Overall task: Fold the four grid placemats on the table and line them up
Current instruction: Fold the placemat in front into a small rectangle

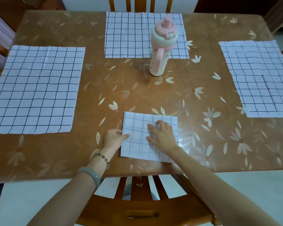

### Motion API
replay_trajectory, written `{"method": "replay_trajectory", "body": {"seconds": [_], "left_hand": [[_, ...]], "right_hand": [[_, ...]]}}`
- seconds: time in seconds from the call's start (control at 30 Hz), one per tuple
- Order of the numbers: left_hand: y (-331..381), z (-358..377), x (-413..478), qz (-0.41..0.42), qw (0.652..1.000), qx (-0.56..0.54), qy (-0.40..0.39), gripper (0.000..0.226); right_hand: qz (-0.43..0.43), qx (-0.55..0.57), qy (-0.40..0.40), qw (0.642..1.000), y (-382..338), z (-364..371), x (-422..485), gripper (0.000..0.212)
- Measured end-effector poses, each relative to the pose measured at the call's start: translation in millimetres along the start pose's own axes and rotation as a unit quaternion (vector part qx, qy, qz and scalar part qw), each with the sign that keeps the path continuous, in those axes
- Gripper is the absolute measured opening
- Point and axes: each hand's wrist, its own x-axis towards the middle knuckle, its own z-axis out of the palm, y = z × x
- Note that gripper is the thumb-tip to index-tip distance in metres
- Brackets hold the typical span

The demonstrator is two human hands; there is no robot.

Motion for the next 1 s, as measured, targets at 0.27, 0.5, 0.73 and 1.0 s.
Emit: {"method": "replay_trajectory", "body": {"seconds": [0.27, 0.5, 0.73, 1.0], "left_hand": [[-25.6, -41.3, -15.6, 0.003, 0.999, 0.004, 0.042, 0.016], [-26.9, -54.2, -23.1, 0.045, 0.992, 0.047, -0.103, 0.042], [-15.9, -57.9, -44.2, 0.081, 0.979, 0.094, -0.163, 0.064], [8.5, -31.5, -69.4, 0.176, 0.97, 0.098, -0.138, 0.067]], "right_hand": [[-0.008, 0.097, -0.061, 0.993, -45.0, 4.8, 6.4, 0.045], [-0.026, 0.096, -0.163, 0.982, -41.7, -2.7, 12.6, 0.081], [-0.037, 0.04, -0.188, 0.981, -44.5, -7.0, 13.6, 0.095], [-0.016, 0.011, -0.226, 0.974, -52.0, -13.0, 25.7, 0.122]]}}
